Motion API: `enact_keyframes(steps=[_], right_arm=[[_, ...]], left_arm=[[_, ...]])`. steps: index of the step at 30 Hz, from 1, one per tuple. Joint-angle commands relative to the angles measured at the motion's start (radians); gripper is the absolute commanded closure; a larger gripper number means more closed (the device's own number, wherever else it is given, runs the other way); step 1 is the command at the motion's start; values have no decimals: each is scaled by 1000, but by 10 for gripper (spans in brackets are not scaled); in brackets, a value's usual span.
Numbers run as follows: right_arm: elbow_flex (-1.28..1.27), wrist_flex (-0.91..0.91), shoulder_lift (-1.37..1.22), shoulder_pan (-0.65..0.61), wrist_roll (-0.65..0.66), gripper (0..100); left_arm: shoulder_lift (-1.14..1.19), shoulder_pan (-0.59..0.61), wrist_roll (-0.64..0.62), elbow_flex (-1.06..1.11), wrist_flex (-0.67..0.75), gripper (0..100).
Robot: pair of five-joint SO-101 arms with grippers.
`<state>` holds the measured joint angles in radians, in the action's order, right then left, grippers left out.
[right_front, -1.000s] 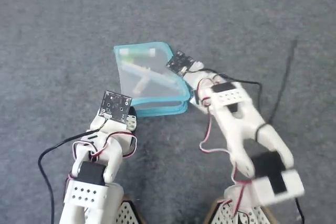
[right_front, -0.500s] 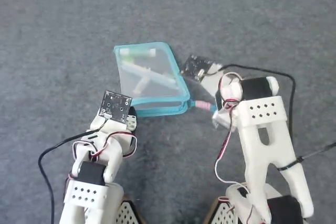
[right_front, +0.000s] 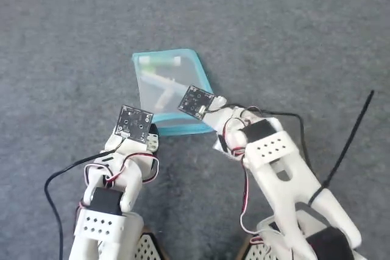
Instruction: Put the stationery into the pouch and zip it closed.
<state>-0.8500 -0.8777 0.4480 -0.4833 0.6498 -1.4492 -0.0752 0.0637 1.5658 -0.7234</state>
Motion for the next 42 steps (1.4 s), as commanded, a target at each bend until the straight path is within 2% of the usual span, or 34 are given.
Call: enact_keyframes(steps=[1, 4, 11, 16, 19, 35, 37, 42], right_arm=[[9, 67, 36, -30, -100, 809], [-2, 107, 12, -71, -167, 809], [-3, 200, -171, -71, -176, 810], [35, 222, -252, 27, -183, 811], [51, 242, -286, 61, -232, 811], [141, 360, -435, 22, -245, 812], [146, 363, -446, 21, -245, 839], [146, 360, -446, 19, -245, 997]], left_arm=[[2, -8, 2, -64, -9, 988], [2, -6, 2, -64, -12, 988], [2, -6, 2, -64, -14, 988], [2, -3, 2, -64, -14, 988], [2, -6, 2, -64, -14, 988], [3, -9, 2, -64, -14, 988], [3, -9, 2, -64, -14, 988], [2, -5, 2, -64, -8, 988]])
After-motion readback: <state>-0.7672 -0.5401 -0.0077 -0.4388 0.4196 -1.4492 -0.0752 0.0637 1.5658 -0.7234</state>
